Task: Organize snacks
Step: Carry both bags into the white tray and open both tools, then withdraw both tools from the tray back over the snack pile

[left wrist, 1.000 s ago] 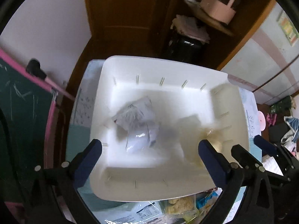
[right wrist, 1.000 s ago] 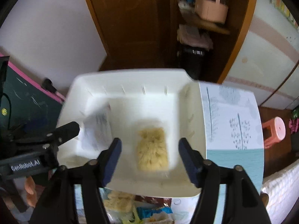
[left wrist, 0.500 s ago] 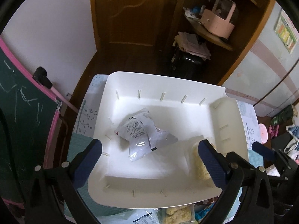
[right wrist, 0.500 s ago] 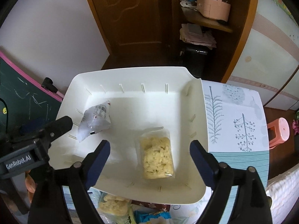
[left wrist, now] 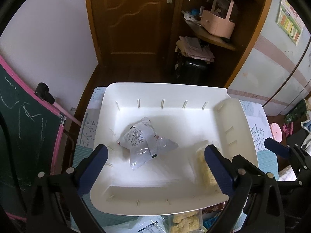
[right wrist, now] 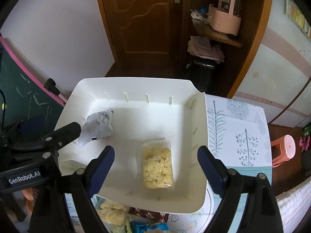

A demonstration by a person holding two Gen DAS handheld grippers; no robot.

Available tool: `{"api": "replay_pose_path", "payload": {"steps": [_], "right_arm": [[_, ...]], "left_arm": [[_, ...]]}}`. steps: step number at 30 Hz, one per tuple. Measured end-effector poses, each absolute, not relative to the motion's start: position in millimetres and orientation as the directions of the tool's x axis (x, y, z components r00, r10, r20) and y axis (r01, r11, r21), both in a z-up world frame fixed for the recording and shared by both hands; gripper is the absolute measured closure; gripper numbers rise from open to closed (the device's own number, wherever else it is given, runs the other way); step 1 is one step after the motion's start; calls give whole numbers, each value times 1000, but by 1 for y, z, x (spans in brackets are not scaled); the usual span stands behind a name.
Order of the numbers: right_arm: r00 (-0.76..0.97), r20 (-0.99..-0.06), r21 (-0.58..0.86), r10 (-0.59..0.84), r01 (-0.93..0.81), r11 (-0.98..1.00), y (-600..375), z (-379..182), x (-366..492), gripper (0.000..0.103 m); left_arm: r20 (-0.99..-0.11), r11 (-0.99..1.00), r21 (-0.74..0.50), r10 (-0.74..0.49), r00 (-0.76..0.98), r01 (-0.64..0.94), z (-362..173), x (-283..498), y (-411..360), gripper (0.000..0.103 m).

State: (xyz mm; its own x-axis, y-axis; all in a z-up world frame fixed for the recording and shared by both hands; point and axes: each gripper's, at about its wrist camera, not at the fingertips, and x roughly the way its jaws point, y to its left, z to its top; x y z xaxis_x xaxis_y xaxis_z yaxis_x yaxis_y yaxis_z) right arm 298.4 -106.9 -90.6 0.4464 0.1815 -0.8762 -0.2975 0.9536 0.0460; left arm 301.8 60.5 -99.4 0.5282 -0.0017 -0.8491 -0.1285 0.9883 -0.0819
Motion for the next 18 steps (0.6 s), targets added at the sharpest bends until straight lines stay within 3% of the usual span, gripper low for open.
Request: {"api": "replay_pose_path", "payload": {"steps": [7,12,18], "right_arm": [[450,-869,59,204,-316,947,-109,-89,294,15],[431,-873,75,226,-339,938,-107,-87,291,15],[412,-875,93,254,-373,923,-107,-80,285,15]], "left_arm": [[-850,986,-89,-2,526,-140,-97,297,60,4],[-857,986,-86,-1,516,-140,-94,291,59,12],[-854,978,-113,-6,520,-174,-83,281,64,14]]}}
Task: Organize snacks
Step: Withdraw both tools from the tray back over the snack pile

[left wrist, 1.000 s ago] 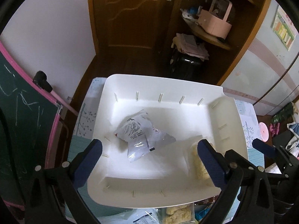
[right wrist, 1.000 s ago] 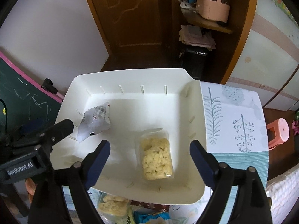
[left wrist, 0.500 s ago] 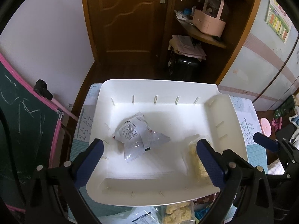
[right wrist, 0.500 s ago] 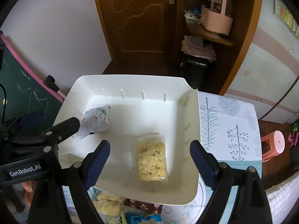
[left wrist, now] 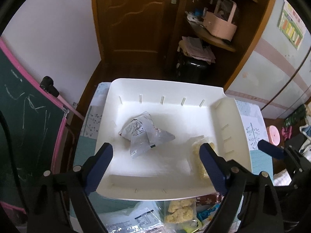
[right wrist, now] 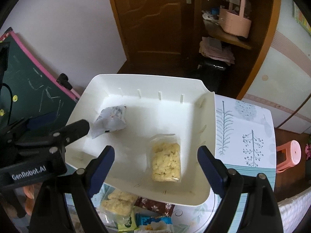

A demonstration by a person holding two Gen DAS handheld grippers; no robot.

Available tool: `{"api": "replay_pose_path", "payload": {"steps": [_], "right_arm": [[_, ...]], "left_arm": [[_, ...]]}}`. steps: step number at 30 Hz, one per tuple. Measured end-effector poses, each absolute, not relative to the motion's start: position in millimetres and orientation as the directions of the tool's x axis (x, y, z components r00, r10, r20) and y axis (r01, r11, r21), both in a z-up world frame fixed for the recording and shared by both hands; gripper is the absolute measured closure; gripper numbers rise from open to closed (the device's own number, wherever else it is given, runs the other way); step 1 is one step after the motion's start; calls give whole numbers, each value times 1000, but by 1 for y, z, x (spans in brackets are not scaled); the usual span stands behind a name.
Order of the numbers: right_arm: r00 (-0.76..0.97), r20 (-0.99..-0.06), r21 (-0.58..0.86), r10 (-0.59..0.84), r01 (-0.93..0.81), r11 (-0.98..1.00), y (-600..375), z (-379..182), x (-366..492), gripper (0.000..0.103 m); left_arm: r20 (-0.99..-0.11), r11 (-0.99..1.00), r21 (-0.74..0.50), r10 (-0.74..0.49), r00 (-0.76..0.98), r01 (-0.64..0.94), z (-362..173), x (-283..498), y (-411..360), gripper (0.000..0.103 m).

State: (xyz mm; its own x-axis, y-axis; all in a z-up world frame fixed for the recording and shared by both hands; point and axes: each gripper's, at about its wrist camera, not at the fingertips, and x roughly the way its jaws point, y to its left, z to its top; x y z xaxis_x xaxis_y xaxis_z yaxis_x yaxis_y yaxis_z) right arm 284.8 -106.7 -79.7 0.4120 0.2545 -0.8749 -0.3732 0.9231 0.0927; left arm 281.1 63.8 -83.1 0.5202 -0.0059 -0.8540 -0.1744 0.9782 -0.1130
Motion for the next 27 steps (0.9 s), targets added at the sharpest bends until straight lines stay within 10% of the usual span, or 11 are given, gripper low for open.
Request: {"api": "replay_pose_path", "payload": {"steps": [11,27], "right_arm": [[423,-852,113,310,-429,896,-110,-50,262,15],[498,-817,91,292,-389,917,-121,0,220,15]], "left_arm": [[-815,965,-164,-17,579,-203,-49,249,62,32],[-735,971,-173,-15,678,-167,18,178,62,19]]}}
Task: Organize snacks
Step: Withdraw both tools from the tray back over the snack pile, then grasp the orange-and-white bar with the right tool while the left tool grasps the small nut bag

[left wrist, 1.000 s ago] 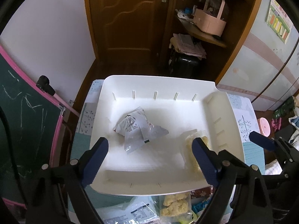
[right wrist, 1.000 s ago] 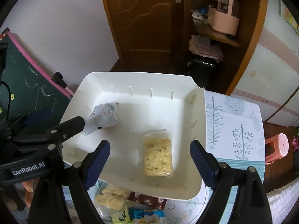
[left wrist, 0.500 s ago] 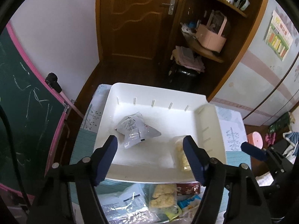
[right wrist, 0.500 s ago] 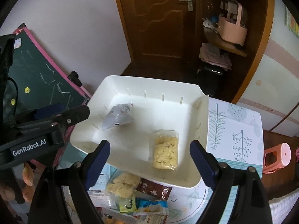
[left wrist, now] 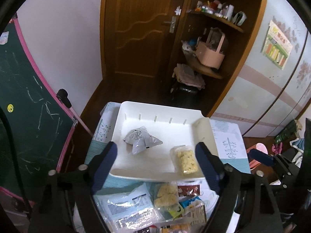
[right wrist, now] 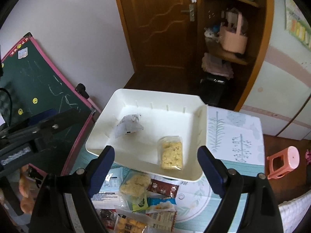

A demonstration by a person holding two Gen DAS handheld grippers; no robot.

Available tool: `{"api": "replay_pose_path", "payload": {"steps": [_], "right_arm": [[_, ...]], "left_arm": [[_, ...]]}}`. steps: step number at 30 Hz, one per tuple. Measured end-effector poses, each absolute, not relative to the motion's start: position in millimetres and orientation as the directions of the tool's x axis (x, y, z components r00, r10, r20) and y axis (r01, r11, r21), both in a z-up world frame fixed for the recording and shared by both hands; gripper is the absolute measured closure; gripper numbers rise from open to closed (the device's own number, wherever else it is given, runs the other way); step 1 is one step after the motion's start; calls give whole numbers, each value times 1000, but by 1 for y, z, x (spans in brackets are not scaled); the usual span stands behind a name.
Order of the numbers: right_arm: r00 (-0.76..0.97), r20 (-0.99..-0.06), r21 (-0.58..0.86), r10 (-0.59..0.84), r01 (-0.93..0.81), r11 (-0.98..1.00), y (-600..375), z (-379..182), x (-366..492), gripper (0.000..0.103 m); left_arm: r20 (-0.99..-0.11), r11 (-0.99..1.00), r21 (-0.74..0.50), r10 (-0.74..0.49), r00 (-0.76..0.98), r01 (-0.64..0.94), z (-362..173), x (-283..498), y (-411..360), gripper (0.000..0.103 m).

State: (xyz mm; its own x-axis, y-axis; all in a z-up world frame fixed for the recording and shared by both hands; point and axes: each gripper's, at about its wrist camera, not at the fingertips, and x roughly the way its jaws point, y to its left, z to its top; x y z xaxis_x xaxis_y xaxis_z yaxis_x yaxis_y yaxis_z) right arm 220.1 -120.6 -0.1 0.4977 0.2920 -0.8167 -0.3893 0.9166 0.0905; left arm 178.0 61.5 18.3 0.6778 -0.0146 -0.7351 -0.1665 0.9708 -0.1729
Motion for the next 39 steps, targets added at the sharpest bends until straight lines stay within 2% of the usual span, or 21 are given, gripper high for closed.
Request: {"api": "replay_pose_path", "payload": {"steps": [6,16,28,35,39], "right_arm": [[489,-827,99,278,-360,928,-126,5,183,15],[507,-825,75,251,-341,937,-140,-1,103,15],[428,-871,85,243,-354,931,-166,-71,22,16],[351,-906,66,237,-437,897,-165,-136,-10,16],[316,-924,33,216,-496,868,-160,-168,-17,20]], "left_arm": [[-732,977,-126,26,681,-173,30,135,65,18],[-763,984,-142,-38,645,-109,4,76,57,18],[-845,988,-153,-138,516,14,-104,12,44,18],[-906,977,-209,-182,383,-32,-169,-6,57,18],[-923,970,-231,-196,331,-70,-195,-7,64,18]]}}
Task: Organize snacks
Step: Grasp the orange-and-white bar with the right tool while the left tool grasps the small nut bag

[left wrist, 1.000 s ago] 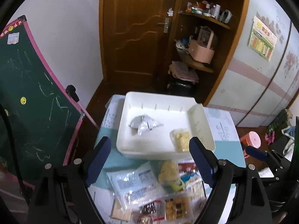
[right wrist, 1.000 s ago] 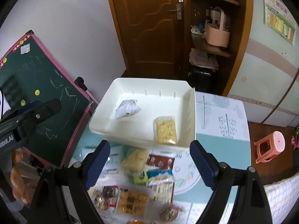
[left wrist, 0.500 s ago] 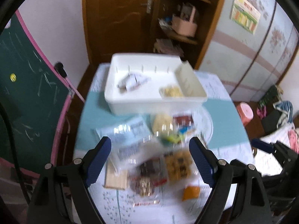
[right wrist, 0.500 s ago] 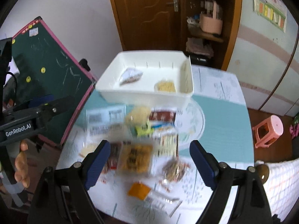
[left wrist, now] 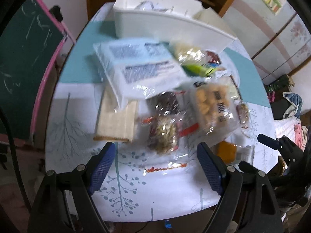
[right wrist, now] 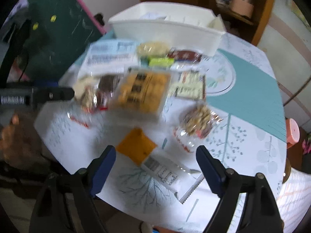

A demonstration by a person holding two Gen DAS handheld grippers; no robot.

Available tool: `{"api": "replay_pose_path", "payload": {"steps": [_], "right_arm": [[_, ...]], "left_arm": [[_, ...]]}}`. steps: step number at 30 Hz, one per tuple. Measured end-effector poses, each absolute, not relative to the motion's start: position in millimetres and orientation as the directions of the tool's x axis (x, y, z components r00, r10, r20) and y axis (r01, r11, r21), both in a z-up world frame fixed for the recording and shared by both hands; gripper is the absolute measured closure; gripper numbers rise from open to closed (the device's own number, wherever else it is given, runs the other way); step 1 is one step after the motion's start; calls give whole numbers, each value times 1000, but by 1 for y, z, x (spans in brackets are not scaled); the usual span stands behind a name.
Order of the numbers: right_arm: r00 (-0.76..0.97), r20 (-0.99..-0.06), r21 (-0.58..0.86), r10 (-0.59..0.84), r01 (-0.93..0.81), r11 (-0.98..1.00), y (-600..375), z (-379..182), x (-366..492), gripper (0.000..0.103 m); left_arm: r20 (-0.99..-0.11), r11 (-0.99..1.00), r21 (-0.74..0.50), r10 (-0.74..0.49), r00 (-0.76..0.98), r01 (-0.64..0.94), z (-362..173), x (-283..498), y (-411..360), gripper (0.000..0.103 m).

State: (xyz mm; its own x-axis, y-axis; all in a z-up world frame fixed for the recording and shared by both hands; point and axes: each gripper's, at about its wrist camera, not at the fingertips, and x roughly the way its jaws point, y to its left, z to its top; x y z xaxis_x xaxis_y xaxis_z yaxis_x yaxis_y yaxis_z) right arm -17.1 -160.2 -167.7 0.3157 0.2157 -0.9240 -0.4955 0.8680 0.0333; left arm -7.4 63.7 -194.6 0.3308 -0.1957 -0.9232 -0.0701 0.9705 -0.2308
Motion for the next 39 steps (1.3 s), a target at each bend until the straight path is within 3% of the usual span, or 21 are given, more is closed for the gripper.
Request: {"api": "replay_pose_path", "payload": {"steps": [6,16,19,21,23,31,39], "right_arm": [[254,-953,-18,167,-596,803,-153,-204,-21,24],[224,-960,-7,168,-618,786,-143,-214,-21,52],[223,-960,1,172,-606,795,-143,-212,-20,58],[218,-958,20,186,-597,802,-144,-210,-20,64],[209,-958,38,196,-584,811,-146,-208,-21,66],[189,-948,109,256,-563,819,-150,-195,-25,71],[207,-928,150,309,-551,821,-157,-160,-21,72]], "left_arm": [[-936,965,-248,-217,278,-82,-218,-2,61,19],[-948,955,-267,-237,211,-129,-238,16,53,21],[-948,951,-270,-236,211,-152,-242,20,51,31],[-950,955,-259,-225,218,-142,-241,23,49,49],[-953,960,-242,-208,218,-143,-241,27,47,60],[-945,958,-258,-223,239,-127,-231,21,45,62],[-912,968,-249,-224,343,-29,-165,8,34,62]]}}
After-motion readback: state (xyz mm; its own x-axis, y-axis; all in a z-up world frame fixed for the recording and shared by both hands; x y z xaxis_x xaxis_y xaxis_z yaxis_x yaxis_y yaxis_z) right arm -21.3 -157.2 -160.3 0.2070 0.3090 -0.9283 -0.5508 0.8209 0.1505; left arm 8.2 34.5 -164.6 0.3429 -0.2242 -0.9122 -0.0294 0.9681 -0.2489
